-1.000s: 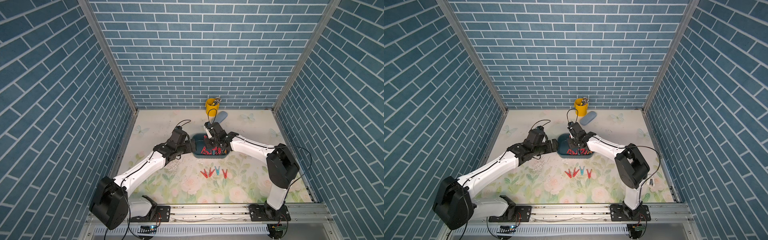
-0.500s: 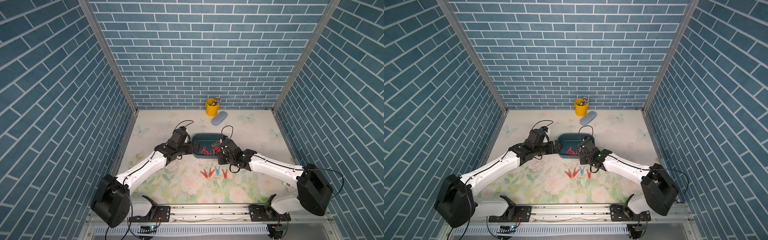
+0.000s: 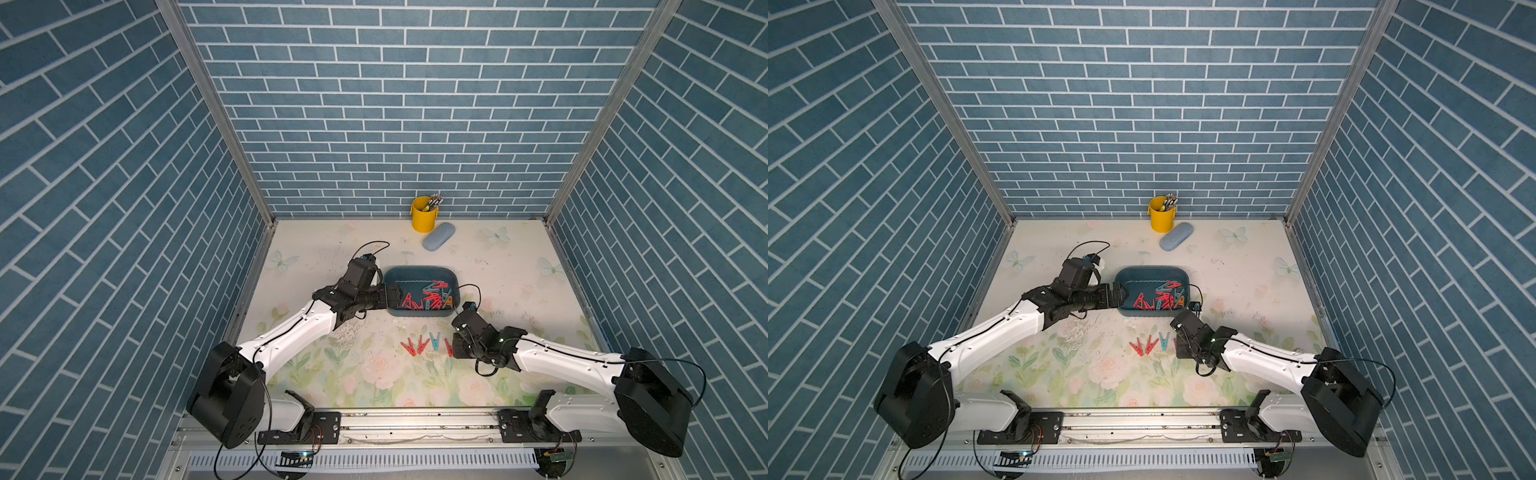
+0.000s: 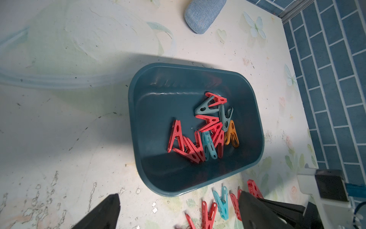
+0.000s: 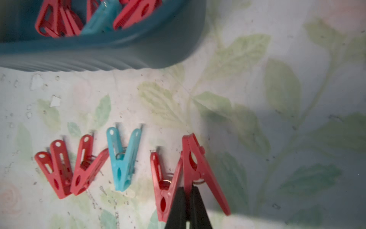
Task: Take the clothespins out of the storage box
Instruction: Place the clothespin at the center of the board.
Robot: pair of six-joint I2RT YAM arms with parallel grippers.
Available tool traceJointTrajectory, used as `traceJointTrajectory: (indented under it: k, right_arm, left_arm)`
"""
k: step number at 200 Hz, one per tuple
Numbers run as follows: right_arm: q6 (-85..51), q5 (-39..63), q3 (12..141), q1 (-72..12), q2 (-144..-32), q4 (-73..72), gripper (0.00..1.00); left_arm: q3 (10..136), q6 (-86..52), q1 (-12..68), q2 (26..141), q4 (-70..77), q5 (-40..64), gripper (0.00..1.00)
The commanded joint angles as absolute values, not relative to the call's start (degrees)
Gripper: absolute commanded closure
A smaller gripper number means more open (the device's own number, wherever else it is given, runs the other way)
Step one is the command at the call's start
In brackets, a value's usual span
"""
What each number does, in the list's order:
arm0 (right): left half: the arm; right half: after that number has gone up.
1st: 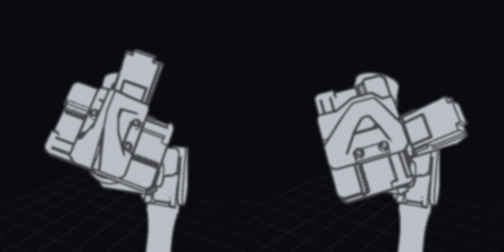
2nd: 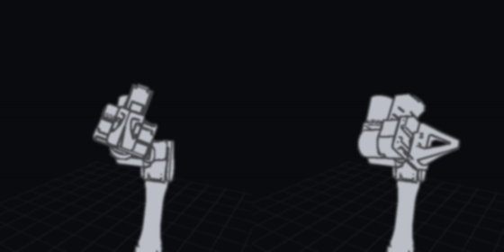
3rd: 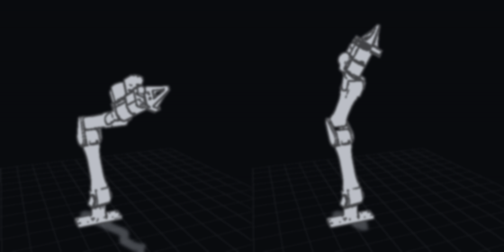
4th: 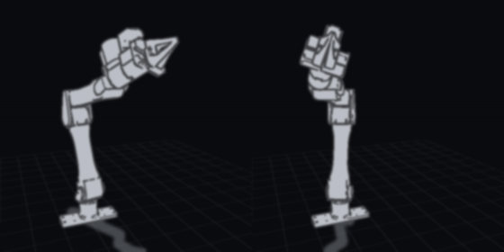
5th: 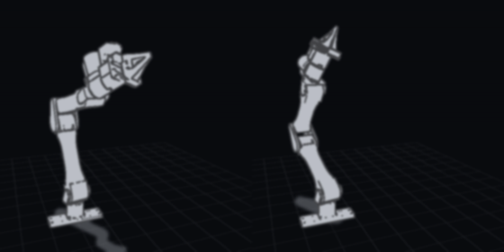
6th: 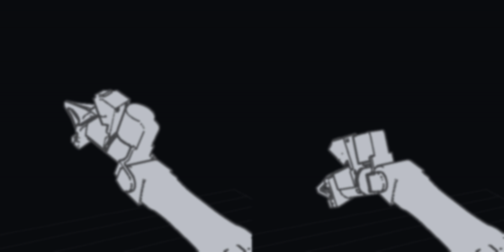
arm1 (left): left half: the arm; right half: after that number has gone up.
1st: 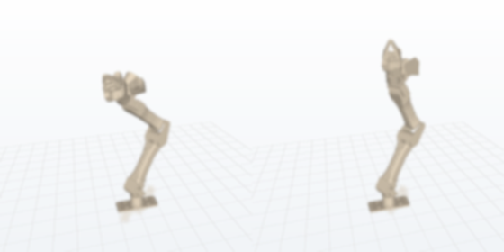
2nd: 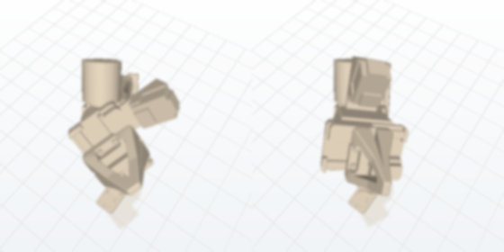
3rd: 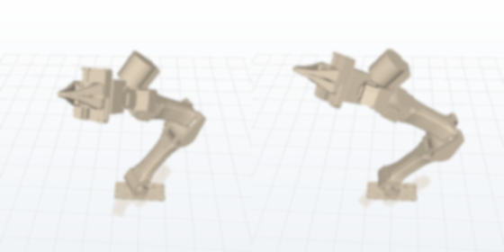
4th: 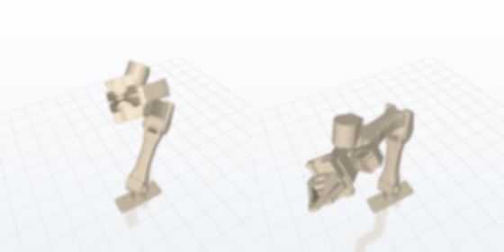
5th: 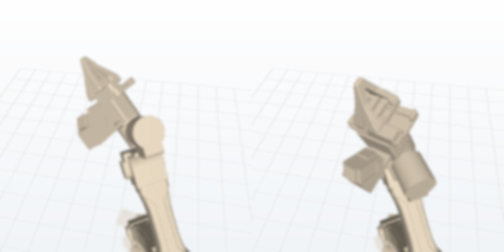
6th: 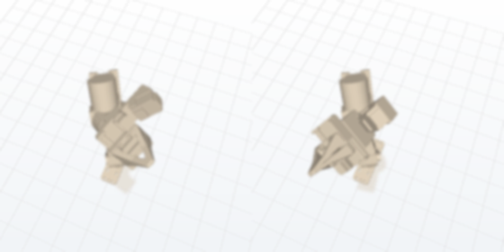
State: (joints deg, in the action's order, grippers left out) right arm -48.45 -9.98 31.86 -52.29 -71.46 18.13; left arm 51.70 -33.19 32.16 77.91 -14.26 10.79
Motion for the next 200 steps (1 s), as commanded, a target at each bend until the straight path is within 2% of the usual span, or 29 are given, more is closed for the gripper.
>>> traceJointTrajectory:
  k: [1, 90, 103, 118, 156, 200]
  right_arm:
    - [-51.84, -11.73, 30.33, -52.71, -69.19, 19.25, 1.00]
    - [-52.69, -10.16, 25.32, -52.71, -68.63, 17.20, 1.00]
    - [-52.68, -10.11, 25.31, -52.73, -68.56, 17.16, 0.94]
    - [-52.61, -9.93, 25.48, -52.72, -68.13, 17.42, 0.82]
    - [-52.63, -10.19, 26.22, -52.71, -65.80, 18.74, 0.71]
    - [-51.05, -12.07, 30.84, -52.73, -63.16, 22.63, 0.53]
  left_arm:
    - [51.59, -33.13, 32.11, 77.62, -14.06, 10.81, 0.00]
    - [51.11, -34.32, 33.17, 77.60, -13.74, 10.54, 0.00]
    - [51.32, -34.40, 33.43, 77.87, -13.63, 10.47, 0.01]
    - [51.57, -34.54, 33.79, 78.13, -13.54, 10.38, 0.00]
    - [52.55, -34.62, 34.50, 79.09, -13.67, 9.93, 0.01]
    - [55.03, -34.04, 36.39, 81.77, -13.62, 9.27, 0.00]
